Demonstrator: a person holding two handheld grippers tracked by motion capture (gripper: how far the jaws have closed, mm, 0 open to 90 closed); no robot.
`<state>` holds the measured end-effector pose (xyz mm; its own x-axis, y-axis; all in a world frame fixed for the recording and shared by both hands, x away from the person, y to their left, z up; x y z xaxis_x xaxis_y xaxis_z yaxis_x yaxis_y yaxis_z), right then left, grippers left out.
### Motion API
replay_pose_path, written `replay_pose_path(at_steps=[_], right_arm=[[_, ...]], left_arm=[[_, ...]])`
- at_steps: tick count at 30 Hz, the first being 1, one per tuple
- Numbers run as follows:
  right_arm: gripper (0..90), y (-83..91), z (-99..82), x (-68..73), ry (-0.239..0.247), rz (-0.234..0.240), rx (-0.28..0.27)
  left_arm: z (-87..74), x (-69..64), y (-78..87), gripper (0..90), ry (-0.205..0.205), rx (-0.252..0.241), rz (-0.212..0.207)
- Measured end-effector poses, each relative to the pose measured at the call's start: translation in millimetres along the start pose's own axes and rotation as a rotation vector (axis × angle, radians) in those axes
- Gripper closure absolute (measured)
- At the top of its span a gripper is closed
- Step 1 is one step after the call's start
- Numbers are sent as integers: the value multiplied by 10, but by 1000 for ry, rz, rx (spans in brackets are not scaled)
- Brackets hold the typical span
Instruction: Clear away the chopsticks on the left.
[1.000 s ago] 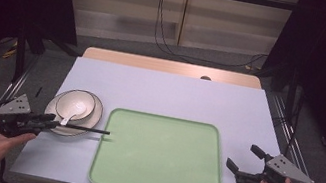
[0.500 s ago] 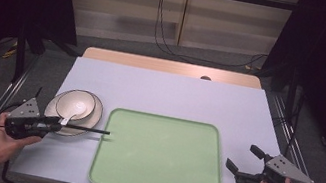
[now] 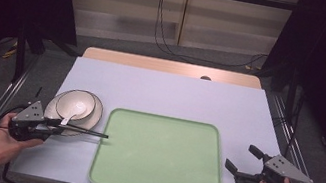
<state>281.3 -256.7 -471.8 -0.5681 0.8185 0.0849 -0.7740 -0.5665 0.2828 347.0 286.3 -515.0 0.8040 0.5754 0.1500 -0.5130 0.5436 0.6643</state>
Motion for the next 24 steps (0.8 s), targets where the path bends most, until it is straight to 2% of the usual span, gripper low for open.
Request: replay_pose_path(at_steps=[4,5,10,13,14,16,17,20,21,24], right_arm=[[13,0,0,4,-2,2,0],[13,2,3,3,-3,1,-3],[13,-3,0,3,-3,2,-3],[13,-5,-6,5,4,6,3],[13,-6,-8,1,0,2,4],[13,-5,-11,-9,-2,-5,5],[13,-5,-11,-9,-3,-6,5],[13,-10,-8,-2,-3,-4,3],[13,-12,-8,-3,-3,-5,3],[13,-7,-11,-3,-7,-1,6]], left_arm=[[6,-13,-12,684,2,-1,-15],[5,-26,-10,727,-1,8,-40],[10,-33,-21,763,5,19,-54],[18,-47,-36,787,19,7,-89],[17,-55,-33,824,17,11,-105],[28,-67,-29,843,14,15,-114],[46,-94,-26,849,13,15,-138],[54,-102,-19,856,20,26,-139],[61,-112,-18,859,32,18,-153],[60,-116,-14,861,50,15,-154]])
Point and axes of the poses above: each handheld gripper's, and its own axes: y roughly backward along the jaws, z roughly out of its top, x roughly to its left, the point moved 10 cm from there along -y, roughly forward along the jaws, and after that the axes turned 4 degrees about z, right-handed, at the moved point
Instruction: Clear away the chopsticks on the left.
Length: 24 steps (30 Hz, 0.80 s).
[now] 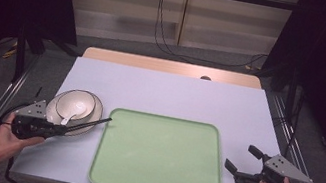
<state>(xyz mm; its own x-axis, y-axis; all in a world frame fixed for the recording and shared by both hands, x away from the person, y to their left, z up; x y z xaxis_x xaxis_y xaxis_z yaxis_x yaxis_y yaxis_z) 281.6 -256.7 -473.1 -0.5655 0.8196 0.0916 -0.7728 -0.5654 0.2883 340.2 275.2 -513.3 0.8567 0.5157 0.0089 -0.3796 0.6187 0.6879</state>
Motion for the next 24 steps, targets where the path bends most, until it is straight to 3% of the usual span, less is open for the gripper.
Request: replay_pose_path(at_steps=[4,6,15,19,24], right_arm=[[13,3,0,-9,1,-6,1],[13,0,3,3,-4,1,-1],[13,1,2,-13,3,-6,0],[13,2,8,-1,-10,-4,-6],[13,1,8,-5,-5,-2,-6]], left_arm=[[2,-10,18,861,39,2,-4],[34,-15,40,862,60,-20,-4],[83,-97,75,862,90,-27,1],[122,-142,88,862,133,-42,-24],[164,-224,113,862,152,-53,-15]])
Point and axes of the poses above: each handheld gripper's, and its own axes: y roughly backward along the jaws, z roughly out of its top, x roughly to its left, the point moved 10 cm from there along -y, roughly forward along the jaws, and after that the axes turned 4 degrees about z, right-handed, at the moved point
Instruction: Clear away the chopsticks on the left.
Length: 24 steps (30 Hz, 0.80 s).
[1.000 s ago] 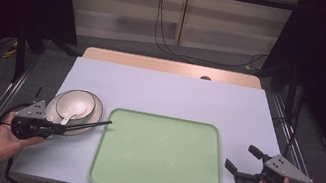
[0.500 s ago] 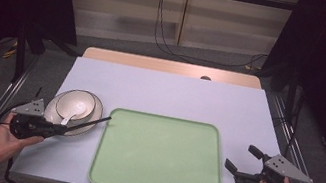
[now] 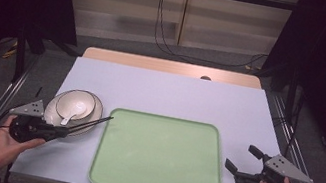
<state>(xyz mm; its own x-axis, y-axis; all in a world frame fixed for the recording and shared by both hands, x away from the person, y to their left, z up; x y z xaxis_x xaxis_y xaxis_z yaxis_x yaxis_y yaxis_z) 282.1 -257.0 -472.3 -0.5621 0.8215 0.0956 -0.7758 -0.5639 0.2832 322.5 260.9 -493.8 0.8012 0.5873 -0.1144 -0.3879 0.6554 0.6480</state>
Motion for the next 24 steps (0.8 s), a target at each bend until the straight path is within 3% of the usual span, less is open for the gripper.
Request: replay_pose_path(at_steps=[7,9,13,19,24], right_arm=[[13,6,6,10,-4,2,-3],[13,8,5,14,0,6,-2],[13,7,5,16,-1,7,-2],[13,7,5,15,9,9,-1],[13,6,8,21,12,13,-1]], left_arm=[[72,-163,59,862,34,-39,29],[97,-199,84,862,53,-57,46],[126,-316,92,862,103,-59,38],[234,-528,96,862,115,-73,73],[298,-629,52,862,137,-85,91]])
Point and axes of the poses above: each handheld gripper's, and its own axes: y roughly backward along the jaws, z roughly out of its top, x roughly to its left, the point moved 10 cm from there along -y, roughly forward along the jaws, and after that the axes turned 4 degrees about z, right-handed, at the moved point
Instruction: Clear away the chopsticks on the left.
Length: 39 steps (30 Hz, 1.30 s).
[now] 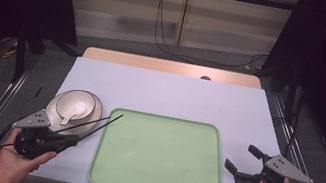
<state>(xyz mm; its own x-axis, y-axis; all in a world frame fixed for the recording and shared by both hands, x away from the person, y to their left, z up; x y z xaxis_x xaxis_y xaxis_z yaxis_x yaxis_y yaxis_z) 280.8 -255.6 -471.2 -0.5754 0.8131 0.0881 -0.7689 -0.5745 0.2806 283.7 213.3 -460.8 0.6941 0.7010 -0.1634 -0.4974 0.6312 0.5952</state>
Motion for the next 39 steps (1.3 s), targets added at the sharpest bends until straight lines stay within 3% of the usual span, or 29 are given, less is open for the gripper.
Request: replay_pose_path(at_steps=[6,13,17,22,26,29,33,39], right_arm=[[12,-2,5,2,1,-3,-4],[12,-9,12,17,-7,-2,-9],[12,-10,14,16,-7,-4,-12],[12,-16,7,22,9,6,-5],[12,-16,8,32,9,11,-6],[12,-19,11,30,6,9,-8],[12,-20,10,34,9,13,-7],[12,-24,5,38,14,15,-3]], left_arm=[[-14,-90,-161,862,47,8,-6],[49,-129,-322,862,76,11,34],[85,-138,-408,862,128,7,69],[87,-146,-530,862,179,26,74],[62,-107,-620,862,246,42,111],[20,-93,-691,862,270,60,167],[-2,-67,-734,862,283,68,220],[-41,-74,-834,862,303,97,257]])
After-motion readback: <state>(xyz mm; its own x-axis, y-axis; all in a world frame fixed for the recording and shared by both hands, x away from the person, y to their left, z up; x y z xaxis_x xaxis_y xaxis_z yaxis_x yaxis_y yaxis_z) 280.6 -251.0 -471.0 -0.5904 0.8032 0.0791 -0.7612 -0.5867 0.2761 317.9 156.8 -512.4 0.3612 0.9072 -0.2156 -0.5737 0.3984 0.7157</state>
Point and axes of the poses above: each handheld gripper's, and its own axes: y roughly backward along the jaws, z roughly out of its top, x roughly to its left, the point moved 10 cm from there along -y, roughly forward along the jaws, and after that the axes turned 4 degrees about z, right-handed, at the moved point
